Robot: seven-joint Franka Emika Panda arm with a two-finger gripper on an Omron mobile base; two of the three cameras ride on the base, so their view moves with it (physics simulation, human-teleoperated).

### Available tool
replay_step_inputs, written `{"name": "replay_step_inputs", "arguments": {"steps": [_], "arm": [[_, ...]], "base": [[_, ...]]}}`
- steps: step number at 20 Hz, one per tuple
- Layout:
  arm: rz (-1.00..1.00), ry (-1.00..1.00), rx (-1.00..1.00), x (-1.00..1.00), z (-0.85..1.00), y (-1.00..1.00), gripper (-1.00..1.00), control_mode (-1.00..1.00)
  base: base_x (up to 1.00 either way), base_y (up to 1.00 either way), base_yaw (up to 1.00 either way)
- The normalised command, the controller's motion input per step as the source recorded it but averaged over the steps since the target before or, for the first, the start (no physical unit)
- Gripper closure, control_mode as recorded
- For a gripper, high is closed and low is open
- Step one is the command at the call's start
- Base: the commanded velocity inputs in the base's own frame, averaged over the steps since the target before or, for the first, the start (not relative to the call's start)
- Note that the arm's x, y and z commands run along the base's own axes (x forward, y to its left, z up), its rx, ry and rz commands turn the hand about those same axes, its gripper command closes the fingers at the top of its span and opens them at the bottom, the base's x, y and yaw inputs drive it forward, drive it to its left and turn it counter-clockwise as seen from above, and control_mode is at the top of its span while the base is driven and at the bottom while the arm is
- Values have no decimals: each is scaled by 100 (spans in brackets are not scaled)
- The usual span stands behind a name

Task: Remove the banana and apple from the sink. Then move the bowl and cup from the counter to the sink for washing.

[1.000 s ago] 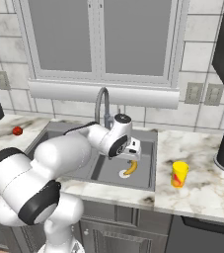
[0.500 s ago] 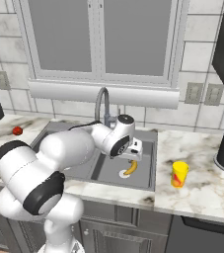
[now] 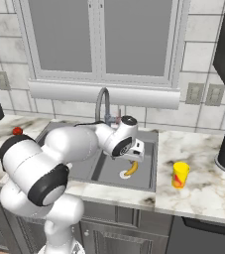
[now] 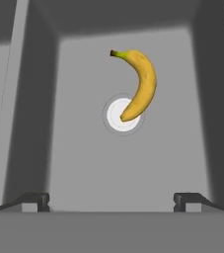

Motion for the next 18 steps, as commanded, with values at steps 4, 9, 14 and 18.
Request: {"name": "replay_step_inputs", "arguments": {"steps": [4, 9, 14, 18], "arm": [[0, 0, 1, 6, -11, 0, -100, -100], [0, 0, 2, 3, -14, -1, -100, -100], [0, 0, 0, 5, -15, -3, -100, -100], [0, -2, 0, 6, -14, -2, -100, -100]], "base": [[0, 0, 0], [0, 0, 0], [0, 0, 0], [0, 0, 0]]}}
